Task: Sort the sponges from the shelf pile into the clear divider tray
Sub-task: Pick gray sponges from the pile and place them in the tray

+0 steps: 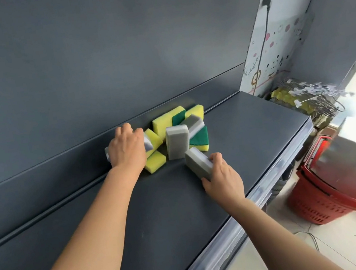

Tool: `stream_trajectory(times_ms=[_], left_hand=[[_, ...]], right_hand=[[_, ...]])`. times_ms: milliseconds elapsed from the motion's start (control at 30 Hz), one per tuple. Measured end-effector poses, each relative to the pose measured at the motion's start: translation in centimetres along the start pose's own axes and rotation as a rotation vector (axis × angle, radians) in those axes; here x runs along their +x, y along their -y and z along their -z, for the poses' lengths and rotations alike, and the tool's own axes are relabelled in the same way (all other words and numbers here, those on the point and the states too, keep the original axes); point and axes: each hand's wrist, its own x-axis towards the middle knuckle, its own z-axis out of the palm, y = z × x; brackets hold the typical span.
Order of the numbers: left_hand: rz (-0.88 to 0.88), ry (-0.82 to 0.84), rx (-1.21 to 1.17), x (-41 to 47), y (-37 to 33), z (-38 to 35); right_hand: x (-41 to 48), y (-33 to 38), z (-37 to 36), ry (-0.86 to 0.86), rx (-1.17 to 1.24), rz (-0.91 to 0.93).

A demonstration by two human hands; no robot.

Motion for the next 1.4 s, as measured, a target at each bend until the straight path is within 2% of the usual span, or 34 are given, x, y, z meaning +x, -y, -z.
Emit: stream_trajectory(times_ms=[200, 300, 400, 533, 667, 833, 1033, 1267, 1400], left_hand=[[0.168, -0.062, -0.211, -3.3, -0.2, 2.0], [0.177, -0.142, -0.482, -5.4, -0.3, 1.5], [0.234, -0.137, -0.765, -7.7, -0.7, 1.1], [0.384, -0.203, -0.94, -10.5, -0.7, 0.4], [0.493, -0.225, -0.917, -13.3, -0.7, 0.6], [0.731, -0.258, -0.943, -17.6, -0.9, 1.7], [0.843, -0.424, -1.028, -22.8, -0.1, 3.3], [0.974, -0.579, -0.755, -29.4, 2.2, 5.2], [0.992, -0.61, -0.626, -33.6, 3.7, 6.3]], right_hand=[[0.2, -0.1, 0.6, -0.028, 0.097, 0.086], [0.0, 0.0, 0.9, -0.017, 0.163, 0.15], [-0.3, 0.2, 1.3, 0.007, 0.271, 0.229], [-1.1, 0.4, 1.3, 0.046, 0.465, 0.241], [-1.7, 0.9, 1.6, 0.053, 0.608, 0.269], [-3.2, 2.4, 1.7, 0.054, 0.776, 0.332], [-5.5, 5.1, 1.7, 0.126, 0.889, 0.37], [-9.7, 9.3, 1.0, 0.219, 0.926, 0.52], [-13.0, 12.2, 0.4, 0.282, 0.922, 0.614]])
